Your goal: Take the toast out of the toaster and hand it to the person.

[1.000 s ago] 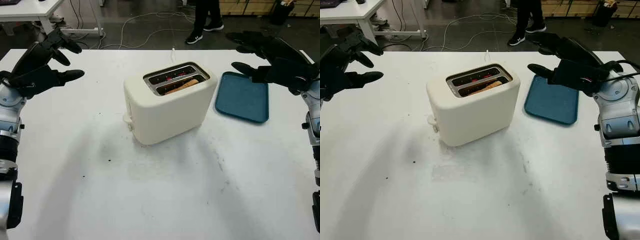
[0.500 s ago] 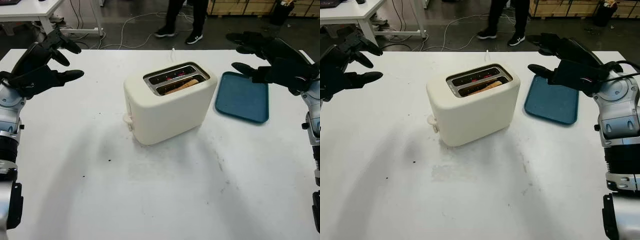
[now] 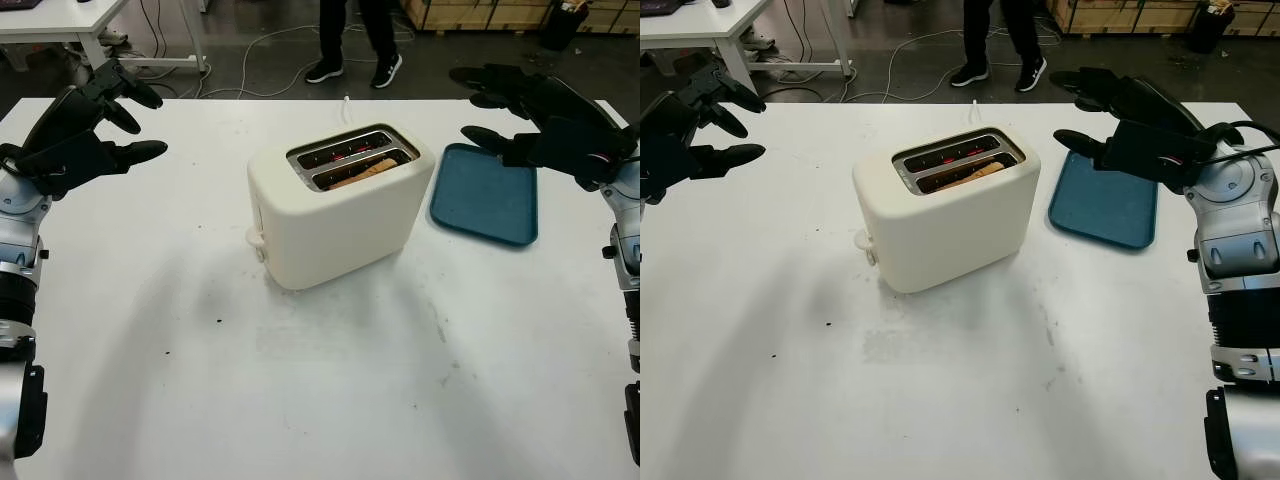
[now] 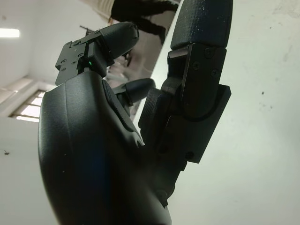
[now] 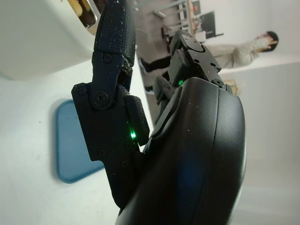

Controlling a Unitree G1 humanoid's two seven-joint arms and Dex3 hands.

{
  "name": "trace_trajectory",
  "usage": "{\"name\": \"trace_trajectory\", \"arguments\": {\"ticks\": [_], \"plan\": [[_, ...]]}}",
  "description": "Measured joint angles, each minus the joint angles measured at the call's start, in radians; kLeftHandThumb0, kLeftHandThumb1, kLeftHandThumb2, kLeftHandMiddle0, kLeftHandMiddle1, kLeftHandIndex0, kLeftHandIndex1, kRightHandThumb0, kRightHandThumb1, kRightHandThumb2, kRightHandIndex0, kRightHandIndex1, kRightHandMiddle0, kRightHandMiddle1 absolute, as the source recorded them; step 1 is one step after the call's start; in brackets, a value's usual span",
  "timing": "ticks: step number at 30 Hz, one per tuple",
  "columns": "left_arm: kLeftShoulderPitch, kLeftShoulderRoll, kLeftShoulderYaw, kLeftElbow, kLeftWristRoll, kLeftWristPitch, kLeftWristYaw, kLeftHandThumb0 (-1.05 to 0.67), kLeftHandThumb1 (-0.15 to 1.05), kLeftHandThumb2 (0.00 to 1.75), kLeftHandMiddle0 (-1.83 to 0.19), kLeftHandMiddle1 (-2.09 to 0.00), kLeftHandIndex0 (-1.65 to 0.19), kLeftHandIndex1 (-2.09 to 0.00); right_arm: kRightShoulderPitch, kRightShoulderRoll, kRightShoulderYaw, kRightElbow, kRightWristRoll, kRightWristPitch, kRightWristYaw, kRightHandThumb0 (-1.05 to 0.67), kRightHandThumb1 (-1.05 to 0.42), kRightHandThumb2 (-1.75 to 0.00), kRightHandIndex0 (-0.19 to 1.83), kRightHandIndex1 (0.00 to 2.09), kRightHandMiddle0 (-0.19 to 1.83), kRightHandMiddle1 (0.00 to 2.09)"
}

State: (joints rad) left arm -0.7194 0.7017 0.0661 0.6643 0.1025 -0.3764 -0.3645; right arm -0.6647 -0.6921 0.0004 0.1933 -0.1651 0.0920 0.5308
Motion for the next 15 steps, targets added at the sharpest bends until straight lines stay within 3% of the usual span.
{"name": "trace_trajectory", "arguments": {"ticks": [15], "plan": [[0.0,0.0,0.0,0.0,0.001,0.0,0.001,-1.05,0.92,0.27,0.0,-1.71,0.0,-1.42,0.0,0.0,0.0,-0.005,0.0,0.001,0.002,-0.85,-0.92,-0.54,0.0,0.56,0.27,0.0]]}}
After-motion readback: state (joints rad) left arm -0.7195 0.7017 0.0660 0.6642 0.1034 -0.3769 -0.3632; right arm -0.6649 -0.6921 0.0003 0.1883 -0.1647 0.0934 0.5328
